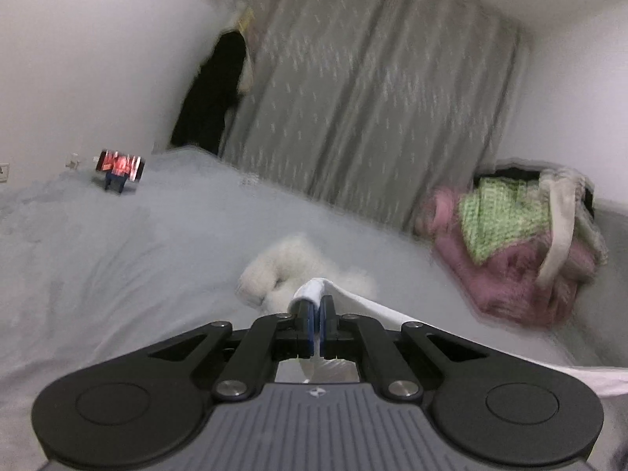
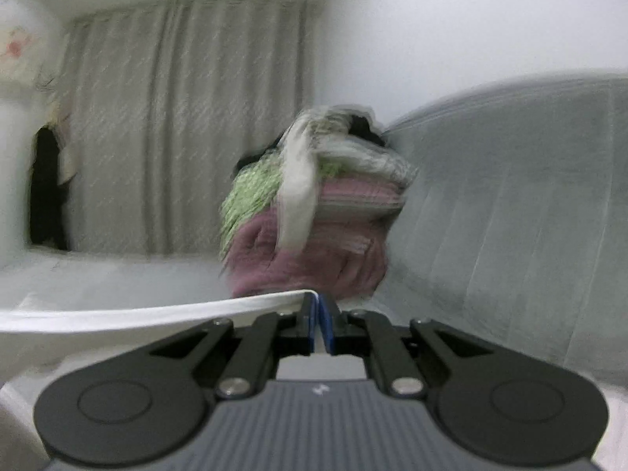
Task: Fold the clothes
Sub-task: 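Shake the held garment out with both grippers, spreading it above the bed, then lay the spread garment flat on the bed and open both grippers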
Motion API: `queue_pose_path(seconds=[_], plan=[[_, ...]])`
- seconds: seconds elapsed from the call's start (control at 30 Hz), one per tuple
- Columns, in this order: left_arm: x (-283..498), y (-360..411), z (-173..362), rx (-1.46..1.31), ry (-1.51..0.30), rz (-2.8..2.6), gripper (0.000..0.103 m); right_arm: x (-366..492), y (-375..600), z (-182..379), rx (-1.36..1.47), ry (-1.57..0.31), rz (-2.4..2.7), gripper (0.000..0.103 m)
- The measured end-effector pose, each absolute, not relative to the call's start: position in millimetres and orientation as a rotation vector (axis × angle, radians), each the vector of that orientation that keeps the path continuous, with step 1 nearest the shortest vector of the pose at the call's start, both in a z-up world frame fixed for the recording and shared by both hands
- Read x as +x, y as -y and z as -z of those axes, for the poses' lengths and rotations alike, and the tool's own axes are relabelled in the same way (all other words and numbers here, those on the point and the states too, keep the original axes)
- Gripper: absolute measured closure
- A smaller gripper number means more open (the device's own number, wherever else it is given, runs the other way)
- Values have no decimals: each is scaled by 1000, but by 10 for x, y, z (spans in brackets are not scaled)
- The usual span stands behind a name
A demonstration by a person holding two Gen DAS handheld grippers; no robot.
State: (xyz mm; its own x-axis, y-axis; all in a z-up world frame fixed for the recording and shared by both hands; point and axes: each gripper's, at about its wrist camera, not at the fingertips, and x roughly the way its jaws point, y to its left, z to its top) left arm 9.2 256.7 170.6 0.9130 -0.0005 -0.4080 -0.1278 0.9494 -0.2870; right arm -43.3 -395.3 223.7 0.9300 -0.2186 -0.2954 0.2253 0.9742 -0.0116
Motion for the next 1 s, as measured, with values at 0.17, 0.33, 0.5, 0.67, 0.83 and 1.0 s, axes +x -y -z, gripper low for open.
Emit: queue_pose_path(seconds=[0.17,0.33,0.5,0.67,0.83,1.0], plan=[[-151,-2768,-961,-202,-701,-55,101,-994,3713,-1154,4,-597,162,98],[-447,-2779,-755,-158,-765,5,101,-1314,3617,-734,-42,-722,154,98],[-617,-2762,-814,-124,-784,43,101,-1387,3484,-830,-127,-740,131,98],[-885,-2792,-940,-103,-801,57,101,-1614,3414,-882,-137,-726,129,98],[-1077,-2770,-1012,-66,-805,77,101,-1819,3476,-993,-129,-712,157,98],[-1133,-2712,-845,-34,-873,88,100,-1943,3554,-942,-156,-769,150,98]])
